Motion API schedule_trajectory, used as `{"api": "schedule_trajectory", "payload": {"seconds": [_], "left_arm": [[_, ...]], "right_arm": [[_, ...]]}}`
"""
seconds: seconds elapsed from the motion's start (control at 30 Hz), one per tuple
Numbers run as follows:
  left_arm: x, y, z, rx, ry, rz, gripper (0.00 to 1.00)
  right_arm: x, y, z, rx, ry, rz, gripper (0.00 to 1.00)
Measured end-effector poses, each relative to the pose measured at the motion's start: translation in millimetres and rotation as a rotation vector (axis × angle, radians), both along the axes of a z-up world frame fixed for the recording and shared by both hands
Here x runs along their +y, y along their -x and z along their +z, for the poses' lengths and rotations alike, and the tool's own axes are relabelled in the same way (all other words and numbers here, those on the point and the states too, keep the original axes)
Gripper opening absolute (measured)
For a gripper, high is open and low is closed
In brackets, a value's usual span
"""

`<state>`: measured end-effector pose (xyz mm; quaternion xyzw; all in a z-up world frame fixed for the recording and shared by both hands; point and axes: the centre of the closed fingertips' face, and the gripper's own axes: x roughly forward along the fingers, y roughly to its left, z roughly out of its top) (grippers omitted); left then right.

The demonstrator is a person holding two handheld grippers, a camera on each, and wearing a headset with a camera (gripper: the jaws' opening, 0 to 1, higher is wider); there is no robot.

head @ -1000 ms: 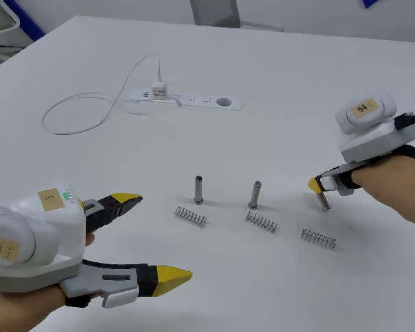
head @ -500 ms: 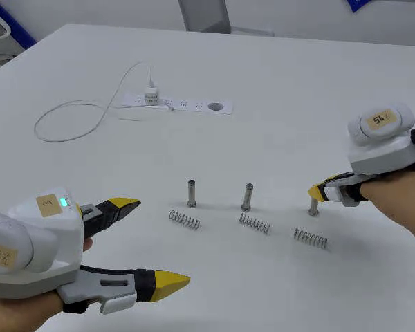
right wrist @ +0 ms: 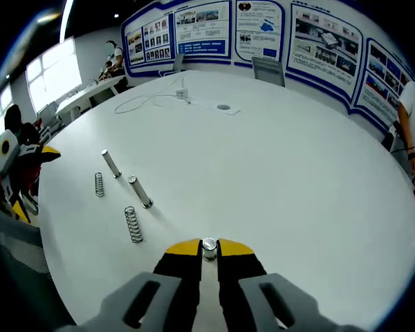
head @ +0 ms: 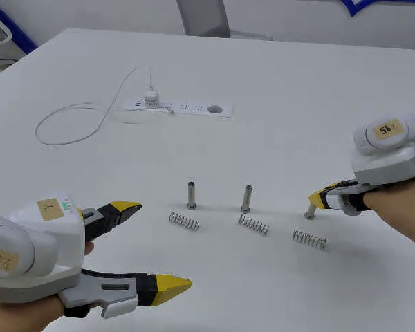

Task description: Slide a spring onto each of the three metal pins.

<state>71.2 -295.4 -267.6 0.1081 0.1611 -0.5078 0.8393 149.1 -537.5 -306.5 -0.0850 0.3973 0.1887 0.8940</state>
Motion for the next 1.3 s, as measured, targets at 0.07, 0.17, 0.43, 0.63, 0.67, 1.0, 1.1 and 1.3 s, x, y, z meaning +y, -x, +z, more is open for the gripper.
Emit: {"api": "schedule_trajectory", "payload": {"seconds": [0.07,0.17,0.43,0.63,0.67,1.0,1.1,1.3], "left_arm": [[-0.1,0.1,-0.2,0.000,0.000,-0.001,0.86],[0.3,-0.5,-0.3,-0.001,0.001,0.000,0.86],[-0.4,-0.7,-0.7,-0.001,0.003,0.000,0.86],[-3.4,-0.5,0.5,-0.004,0.005,-0.005,0.86],[-3.7,-0.5,0.7,-0.004,0.005,-0.006,0.86],[-4.7,1.7,0.8,-0.005,0.002,-0.007,0.86],[-5.3,2.2,1.3,-0.006,0.003,-0.006,0.86],[-3.9,2.6,2.9,-0.008,0.002,-0.003,0.86]], "right_arm": [[1.5,0.3,0.2,-0.003,-0.005,0.005,0.09],[1.4,0.2,0.1,-0.006,-0.003,0.006,0.11],[1.2,3.7,6.0,-0.027,-0.011,0.010,0.14],[0.8,15.7,10.9,-0.039,-0.006,0.040,0.15],[1.0,18.3,10.5,-0.034,-0.008,0.046,0.15],[19.9,46.5,7.2,0.009,-0.012,0.196,0.15],[30.3,49.7,3.7,0.024,-0.019,0.244,0.15],[46.0,51.9,-8.8,0.067,0.058,0.393,0.15]]}}
